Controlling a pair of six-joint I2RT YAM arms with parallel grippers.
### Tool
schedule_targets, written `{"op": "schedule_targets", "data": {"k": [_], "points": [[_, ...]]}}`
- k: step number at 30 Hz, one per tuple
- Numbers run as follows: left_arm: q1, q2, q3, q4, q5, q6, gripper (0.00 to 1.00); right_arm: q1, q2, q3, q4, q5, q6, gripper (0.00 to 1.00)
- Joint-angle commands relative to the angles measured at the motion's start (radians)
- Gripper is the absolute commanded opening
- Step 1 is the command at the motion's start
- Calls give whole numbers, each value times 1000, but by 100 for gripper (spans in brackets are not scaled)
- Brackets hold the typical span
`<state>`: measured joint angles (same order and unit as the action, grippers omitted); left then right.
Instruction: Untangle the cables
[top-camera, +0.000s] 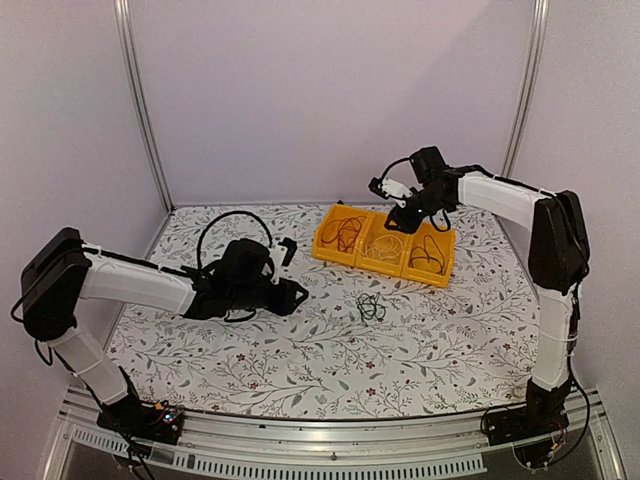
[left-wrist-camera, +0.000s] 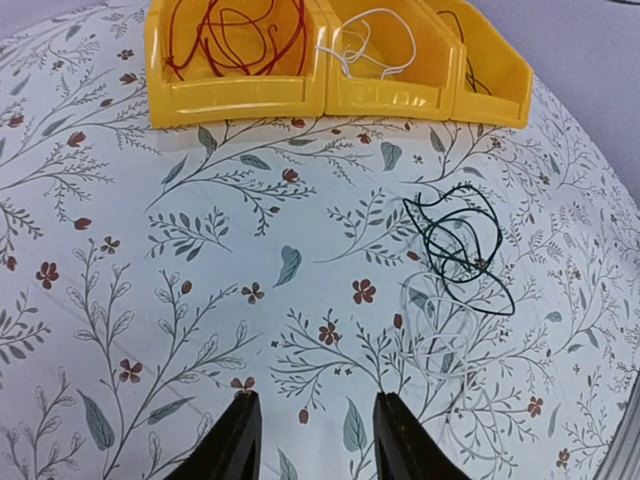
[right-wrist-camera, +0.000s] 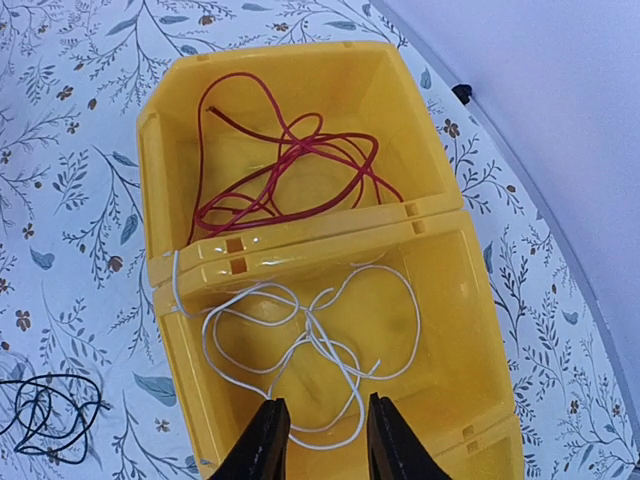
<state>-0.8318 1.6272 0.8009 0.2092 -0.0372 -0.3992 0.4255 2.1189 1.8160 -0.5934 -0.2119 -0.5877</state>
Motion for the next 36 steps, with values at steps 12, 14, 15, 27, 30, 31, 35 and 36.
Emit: {"op": "schedule_targets", "data": {"k": [12, 14, 15, 27, 30, 31, 35, 36], "points": [[-45, -87, -73, -87, 349, 143, 45, 275, -461, -608, 46, -223, -257, 32], [-69, -60, -48, -62, 338, 149, 47, 287, -437, -605, 75, -217, -223, 33], [-75, -37, -31, -48, 340, 148, 47, 288, -413, -597, 90, -208, -199, 34], [-116, 211, 171, -131, 374, 99, 25, 288, -275, -573, 120, -239, -153, 37], [-126, 206, 164, -121, 359, 97, 13, 288, -294, -609, 123, -306, -171, 40], [-128, 203, 161, -118, 353, 96, 10, 288, -300, -618, 127, -324, -190, 42], [-129, 190, 148, -111, 337, 96, 5, 291, -273, -618, 107, -381, -227, 45], [-130, 184, 146, -111, 330, 96, 5, 291, -254, -613, 110, -391, -220, 45]]}}
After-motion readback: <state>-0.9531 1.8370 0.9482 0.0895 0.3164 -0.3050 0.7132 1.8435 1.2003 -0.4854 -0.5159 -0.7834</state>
